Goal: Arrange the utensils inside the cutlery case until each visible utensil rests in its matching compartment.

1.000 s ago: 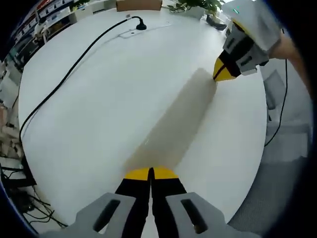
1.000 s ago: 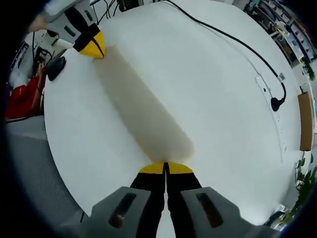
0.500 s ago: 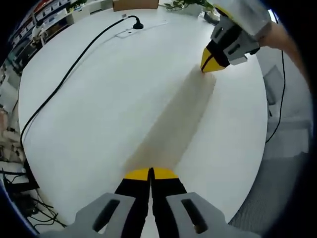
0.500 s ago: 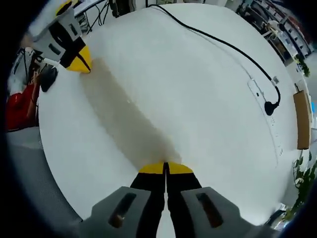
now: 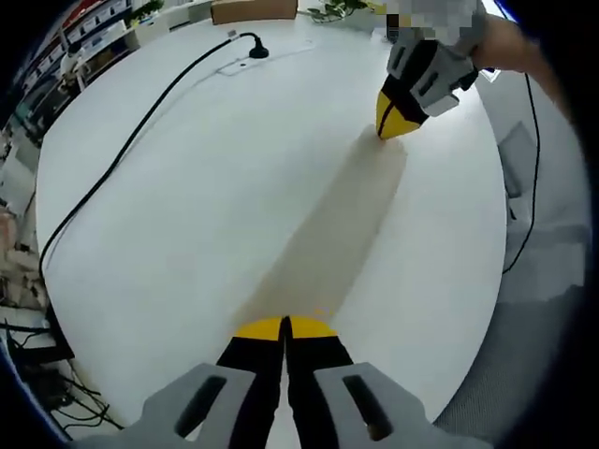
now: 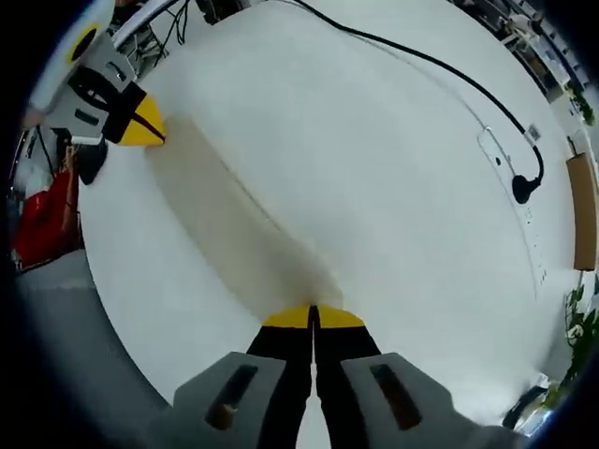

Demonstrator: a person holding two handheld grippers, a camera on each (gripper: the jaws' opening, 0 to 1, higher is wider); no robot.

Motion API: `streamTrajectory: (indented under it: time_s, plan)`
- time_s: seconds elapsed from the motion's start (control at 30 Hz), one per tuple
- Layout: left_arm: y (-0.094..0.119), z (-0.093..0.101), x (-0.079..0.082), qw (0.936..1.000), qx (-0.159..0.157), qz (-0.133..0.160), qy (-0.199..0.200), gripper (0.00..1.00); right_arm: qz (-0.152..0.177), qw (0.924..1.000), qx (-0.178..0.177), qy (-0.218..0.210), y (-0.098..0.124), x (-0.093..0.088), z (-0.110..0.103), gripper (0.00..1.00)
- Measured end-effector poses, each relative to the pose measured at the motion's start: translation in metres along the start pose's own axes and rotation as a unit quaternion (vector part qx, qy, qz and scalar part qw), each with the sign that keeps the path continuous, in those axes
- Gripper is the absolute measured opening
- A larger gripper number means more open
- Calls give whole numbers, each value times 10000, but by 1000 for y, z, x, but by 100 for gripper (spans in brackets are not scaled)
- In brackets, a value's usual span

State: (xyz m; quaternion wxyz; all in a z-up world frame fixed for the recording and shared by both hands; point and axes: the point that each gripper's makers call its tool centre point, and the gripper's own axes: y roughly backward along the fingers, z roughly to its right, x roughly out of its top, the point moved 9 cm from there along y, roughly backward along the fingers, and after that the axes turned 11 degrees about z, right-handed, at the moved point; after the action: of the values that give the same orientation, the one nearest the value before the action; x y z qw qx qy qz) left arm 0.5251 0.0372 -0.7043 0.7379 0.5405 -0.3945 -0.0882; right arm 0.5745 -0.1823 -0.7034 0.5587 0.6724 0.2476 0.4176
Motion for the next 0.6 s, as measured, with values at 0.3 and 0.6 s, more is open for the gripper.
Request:
streamTrajectory:
  time_s: [0.3, 0.6]
  plan:
    - [1, -7, 3, 9998, 89, 181, -8, 0, -6, 9998, -143, 124, 0, -1, -4, 0]
    - [-3, -7, 7, 9999, 28, -29, -93, 0, -33, 9998, -159, 140, 1, 0, -7, 0]
